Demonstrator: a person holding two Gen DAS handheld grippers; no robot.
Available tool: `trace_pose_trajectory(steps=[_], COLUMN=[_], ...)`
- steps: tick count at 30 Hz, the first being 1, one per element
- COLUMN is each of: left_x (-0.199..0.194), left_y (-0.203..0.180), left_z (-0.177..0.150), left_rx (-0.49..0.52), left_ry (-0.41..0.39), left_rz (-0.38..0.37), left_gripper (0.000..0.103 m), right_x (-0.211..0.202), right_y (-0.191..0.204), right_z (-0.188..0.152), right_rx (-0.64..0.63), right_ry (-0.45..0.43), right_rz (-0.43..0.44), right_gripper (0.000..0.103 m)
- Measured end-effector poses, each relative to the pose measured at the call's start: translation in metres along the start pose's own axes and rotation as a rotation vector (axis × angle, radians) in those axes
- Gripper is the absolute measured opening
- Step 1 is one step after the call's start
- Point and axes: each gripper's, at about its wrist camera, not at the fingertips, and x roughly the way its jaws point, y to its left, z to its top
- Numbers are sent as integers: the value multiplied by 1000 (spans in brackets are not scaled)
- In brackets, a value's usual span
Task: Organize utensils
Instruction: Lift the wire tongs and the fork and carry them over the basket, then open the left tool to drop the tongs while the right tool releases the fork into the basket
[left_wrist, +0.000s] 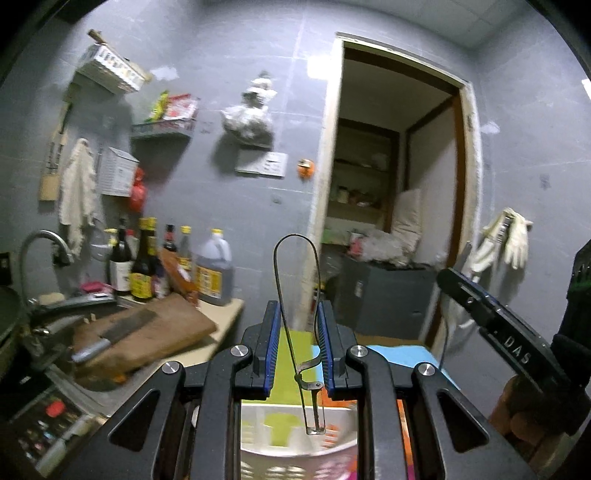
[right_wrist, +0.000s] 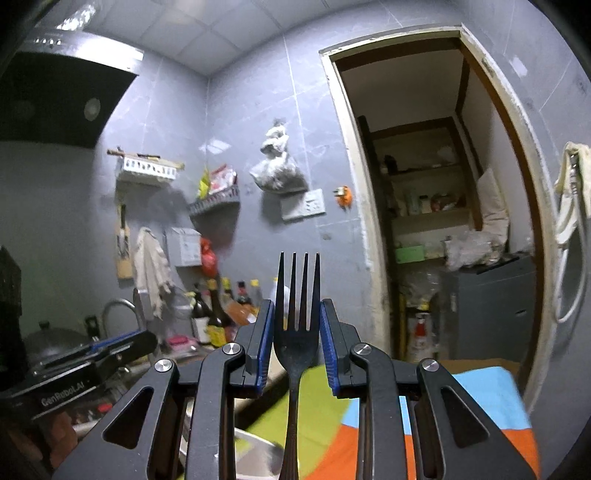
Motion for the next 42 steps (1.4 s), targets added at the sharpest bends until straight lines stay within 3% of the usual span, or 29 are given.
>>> trace_pose_trajectory(steps=[9, 23, 29, 42], left_x=[19, 60, 69, 71], left_y=[45, 48, 49, 53], left_z=[-5, -59, -79, -94], left_rx=[-44, 18, 9, -25], left_ry=[30, 138, 178, 249], left_rz=[88, 158, 158, 80], left_gripper=[17, 17, 17, 17], right_x=[38, 69, 69, 68], right_y=[22, 25, 24, 24], right_z=[-6, -59, -79, -101], right_rx=[9, -27, -36, -24], right_ry=[-18, 64, 105, 184], right_rz=[28, -44, -107, -82], right_gripper=[22, 22, 22, 23])
